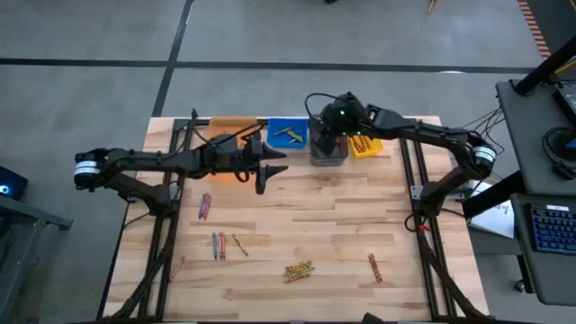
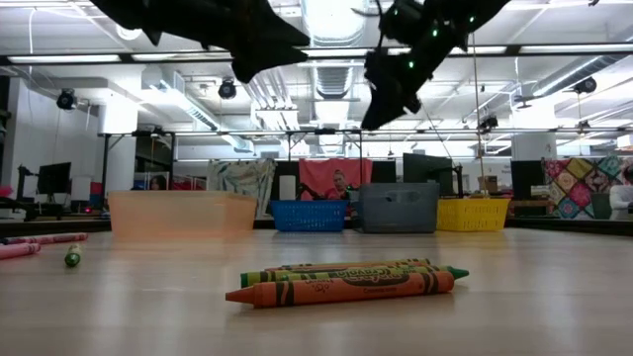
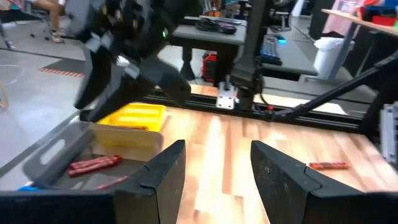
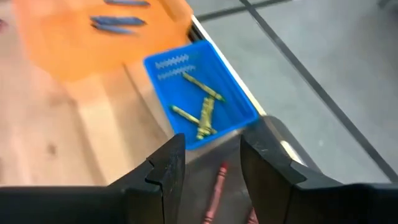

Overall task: Sort crayons
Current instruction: Put the green crayon into the blue bin

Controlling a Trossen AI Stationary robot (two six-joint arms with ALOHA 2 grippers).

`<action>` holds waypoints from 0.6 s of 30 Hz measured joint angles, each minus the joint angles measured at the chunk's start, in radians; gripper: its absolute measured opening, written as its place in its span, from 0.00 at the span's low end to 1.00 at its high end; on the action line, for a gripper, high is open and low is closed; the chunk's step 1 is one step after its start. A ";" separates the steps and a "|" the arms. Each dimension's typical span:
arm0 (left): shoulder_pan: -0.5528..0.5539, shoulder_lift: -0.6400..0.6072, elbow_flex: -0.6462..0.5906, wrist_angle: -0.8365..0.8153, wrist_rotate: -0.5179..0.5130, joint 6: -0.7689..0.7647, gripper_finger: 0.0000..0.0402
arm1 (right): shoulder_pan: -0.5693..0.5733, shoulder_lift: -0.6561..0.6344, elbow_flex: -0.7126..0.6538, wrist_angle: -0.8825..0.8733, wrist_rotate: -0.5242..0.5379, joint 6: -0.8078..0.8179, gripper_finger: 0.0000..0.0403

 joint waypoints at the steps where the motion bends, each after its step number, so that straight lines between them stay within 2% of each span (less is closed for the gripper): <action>1: -0.007 0.000 0.000 0.000 0.000 -0.008 0.41 | 0.012 -0.009 0.000 0.001 0.000 0.008 0.36; 12: -0.039 -0.004 0.012 -0.053 0.001 -0.073 0.41 | 0.102 -0.032 -0.001 -0.014 0.010 0.004 0.36; 15: -0.039 -0.026 0.061 -0.216 0.031 -0.162 0.41 | 0.136 -0.047 -0.001 -0.051 0.006 0.033 0.36; 18: -0.049 -0.047 0.143 -0.511 0.067 -0.233 0.41 | 0.183 -0.064 -0.001 -0.126 0.004 0.071 0.36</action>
